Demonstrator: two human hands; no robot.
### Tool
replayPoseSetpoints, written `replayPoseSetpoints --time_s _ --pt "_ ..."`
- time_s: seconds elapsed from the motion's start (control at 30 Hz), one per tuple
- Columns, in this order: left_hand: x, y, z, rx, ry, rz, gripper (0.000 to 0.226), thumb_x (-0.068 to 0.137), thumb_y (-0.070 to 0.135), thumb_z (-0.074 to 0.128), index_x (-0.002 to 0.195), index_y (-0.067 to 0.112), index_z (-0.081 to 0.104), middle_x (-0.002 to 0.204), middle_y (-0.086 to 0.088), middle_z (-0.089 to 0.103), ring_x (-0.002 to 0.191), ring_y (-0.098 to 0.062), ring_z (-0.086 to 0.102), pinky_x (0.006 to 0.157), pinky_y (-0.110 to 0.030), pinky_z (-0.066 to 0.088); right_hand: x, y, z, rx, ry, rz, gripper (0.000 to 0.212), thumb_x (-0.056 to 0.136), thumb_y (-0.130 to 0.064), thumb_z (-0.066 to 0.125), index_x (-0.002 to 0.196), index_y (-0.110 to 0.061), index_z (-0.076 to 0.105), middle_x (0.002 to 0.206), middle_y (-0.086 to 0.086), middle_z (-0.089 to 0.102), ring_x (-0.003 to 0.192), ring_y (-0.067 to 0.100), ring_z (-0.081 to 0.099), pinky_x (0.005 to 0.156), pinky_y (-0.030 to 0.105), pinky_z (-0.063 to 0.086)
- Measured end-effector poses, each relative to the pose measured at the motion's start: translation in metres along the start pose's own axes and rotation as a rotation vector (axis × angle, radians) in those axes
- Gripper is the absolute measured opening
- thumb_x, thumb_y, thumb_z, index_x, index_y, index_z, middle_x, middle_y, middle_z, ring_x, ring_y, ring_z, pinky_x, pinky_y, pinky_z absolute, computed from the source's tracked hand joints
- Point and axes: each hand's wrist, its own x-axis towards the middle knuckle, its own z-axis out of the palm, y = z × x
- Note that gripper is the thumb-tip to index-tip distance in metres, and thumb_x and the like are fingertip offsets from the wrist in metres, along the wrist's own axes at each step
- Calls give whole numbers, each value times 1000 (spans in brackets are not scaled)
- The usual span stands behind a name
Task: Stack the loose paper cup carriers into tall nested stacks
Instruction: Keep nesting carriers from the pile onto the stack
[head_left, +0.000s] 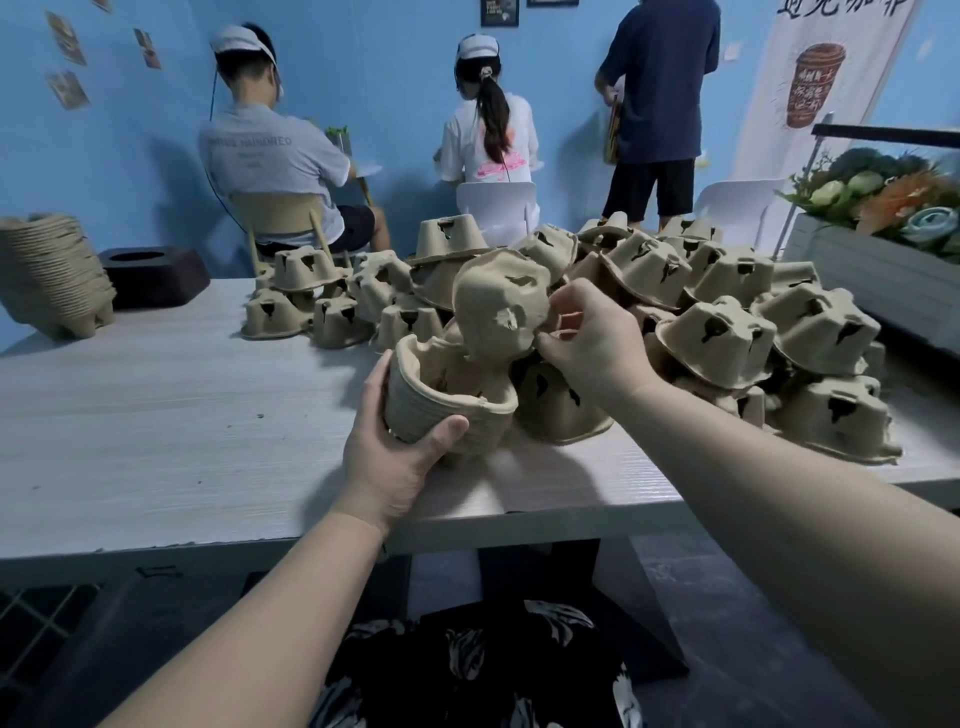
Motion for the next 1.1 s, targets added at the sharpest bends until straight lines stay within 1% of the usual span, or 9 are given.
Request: replayPoseSetpoints --time_s 0.13,0.2,0.3,0.43,0.57,0.63,0.7,0.9,1.1 --pt "0 -1 1 -7 13 3 119 41 73 84 144 31 41 133 15 58 123 -3 55 100 -20 46 -5 11 -5 -84 -10 21 48 74 -22 76 118 -18 56 110 3 62 97 17 60 88 27 45" --pt "0 -1 1 -11 15 5 119 40 74 83 143 32 41 130 20 57 121 2 55 95 -14 45 -9 11 -11 -74 2 -48 66 73 -24 77 132 -20 48 119 1 54 103 15 56 90 26 43" --pt "1 0 1 -13 9 10 121 40 74 83 144 30 41 132 20 56 120 5 54 92 -10 44 -16 4 -20 -86 36 -194 72 76 -27 74 139 -23 40 125 0 47 115 17 48 99 29 39" --pt "0 1 2 -14 6 6 120 44 66 86 147 26 39 138 8 55 123 -1 53 97 -17 47 -11 -9 -17 -193 11 -247 65 79 -40 71 138 -27 46 140 3 41 127 22 40 105 34 34" --pt "-2 2 3 -12 21 -12 104 57 49 90 146 31 38 137 8 55 124 -6 54 96 -38 53 -7 -13 -16 -207 39 -217 55 74 -40 74 124 -23 57 134 2 43 120 20 44 98 27 36" --pt "-2 1 3 -33 18 -5 107 53 48 87 146 28 38 135 12 55 120 4 54 91 -18 51 -9 -12 -20 -217 54 -202 51 72 -38 74 118 -22 57 127 0 44 106 13 47 89 23 38" --pt "-1 2 3 -46 10 -1 108 50 48 82 147 26 38 132 16 54 114 12 54 86 -9 47 -12 -10 -24 -229 68 -188 45 72 -34 74 112 -22 58 122 -2 44 95 8 44 82 24 39" --pt "-1 2 2 -36 9 4 116 38 74 83 139 38 41 130 21 55 117 8 54 90 -10 45 -12 -3 -29 -228 158 -271 21 74 -19 69 93 -12 63 108 5 53 89 21 55 71 34 47" --pt "0 1 1 3 9 7 116 38 72 83 139 38 40 126 26 54 112 16 53 86 -3 42 -17 -7 -24 -117 232 -321 7 84 -12 61 88 -5 62 88 2 55 75 16 48 63 20 32"
